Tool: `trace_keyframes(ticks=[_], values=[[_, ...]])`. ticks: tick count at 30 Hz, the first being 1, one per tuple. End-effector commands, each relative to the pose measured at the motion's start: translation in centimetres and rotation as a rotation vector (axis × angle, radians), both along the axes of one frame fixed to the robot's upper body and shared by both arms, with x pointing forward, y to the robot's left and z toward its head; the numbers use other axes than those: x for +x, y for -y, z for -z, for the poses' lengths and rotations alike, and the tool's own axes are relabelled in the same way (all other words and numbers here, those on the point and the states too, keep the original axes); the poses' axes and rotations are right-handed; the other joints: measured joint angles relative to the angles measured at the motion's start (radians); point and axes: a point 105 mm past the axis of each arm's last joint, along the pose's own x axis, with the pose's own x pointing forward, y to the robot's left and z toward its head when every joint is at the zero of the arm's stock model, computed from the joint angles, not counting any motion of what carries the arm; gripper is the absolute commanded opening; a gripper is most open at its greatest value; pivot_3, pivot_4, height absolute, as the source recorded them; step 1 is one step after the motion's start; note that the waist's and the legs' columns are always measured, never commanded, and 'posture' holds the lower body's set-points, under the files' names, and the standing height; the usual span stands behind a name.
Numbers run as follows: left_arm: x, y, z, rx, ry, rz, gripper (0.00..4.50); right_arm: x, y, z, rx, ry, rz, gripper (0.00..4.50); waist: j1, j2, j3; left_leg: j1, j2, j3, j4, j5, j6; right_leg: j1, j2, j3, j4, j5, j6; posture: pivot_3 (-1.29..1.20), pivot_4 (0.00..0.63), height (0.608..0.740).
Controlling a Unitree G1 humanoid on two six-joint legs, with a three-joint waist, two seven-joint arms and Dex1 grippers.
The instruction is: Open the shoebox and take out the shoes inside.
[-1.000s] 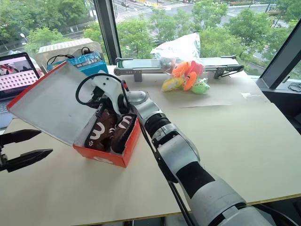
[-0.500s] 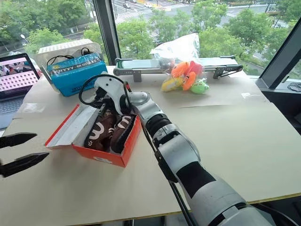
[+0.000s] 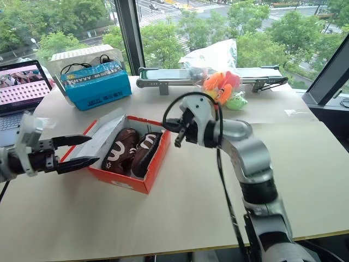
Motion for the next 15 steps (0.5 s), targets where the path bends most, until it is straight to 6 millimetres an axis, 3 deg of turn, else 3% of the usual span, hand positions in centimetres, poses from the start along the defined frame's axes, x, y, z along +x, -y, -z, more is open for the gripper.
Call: trace_keyframes(ticks=[1, 4, 10, 11, 15], values=[[0.6, 0.2, -0.5, 0.025, 0.027, 0.045, 4.50, -0.9, 0.9, -0.6, -0.021, 0.036, 0.028, 0.02, -0.001, 0.000, 0.000, 0.000, 0.000, 0.000, 0.000, 0.000, 0.000, 0.000, 0.000, 0.000, 0.001, 0.000, 0.000, 0.00, 0.150, 0.740], [1.2, 0.6, -0.1, 0.028, 0.021, 0.073, 4.50, -0.9, 1.7, -0.4, -0.043, 0.033, 0.039, 0.75, -0.001, 0.000, 0.000, 0.002, -0.001, 0.000, 0.000, 0.000, 0.000, 0.000, 0.000, 0.002, 0.001, 0.001, -0.001, 0.00, 0.150, 0.740], [1.6, 1.0, 0.4, 0.038, 0.021, 0.097, 4.50, -0.5, 1.9, 0.4, -0.119, 0.062, 0.012, 2.64, 0.000, 0.000, 0.000, 0.001, 0.000, 0.000, 0.000, 0.000, 0.000, 0.000, 0.002, 0.003, -0.001, 0.001, -0.001, 0.00, 0.150, 0.740], [1.7, 1.0, 0.4, 0.037, 0.020, 0.098, 4.50, -0.4, 1.8, 0.4, -0.130, 0.072, 0.005, 3.19, 0.000, 0.000, 0.000, 0.000, 0.001, 0.000, 0.000, 0.000, 0.000, 0.000, 0.002, 0.003, -0.002, 0.001, -0.001, 0.00, 0.150, 0.740], [1.9, 1.3, 0.4, 0.030, 0.021, 0.104, 4.50, 1.0, 1.4, 0.6, -0.235, 0.161, -0.044, 4.47, -0.001, 0.000, 0.000, 0.000, 0.001, 0.001, 0.000, 0.000, 0.000, 0.000, 0.003, 0.003, -0.002, 0.001, -0.001, 0.00, 0.150, 0.740]])
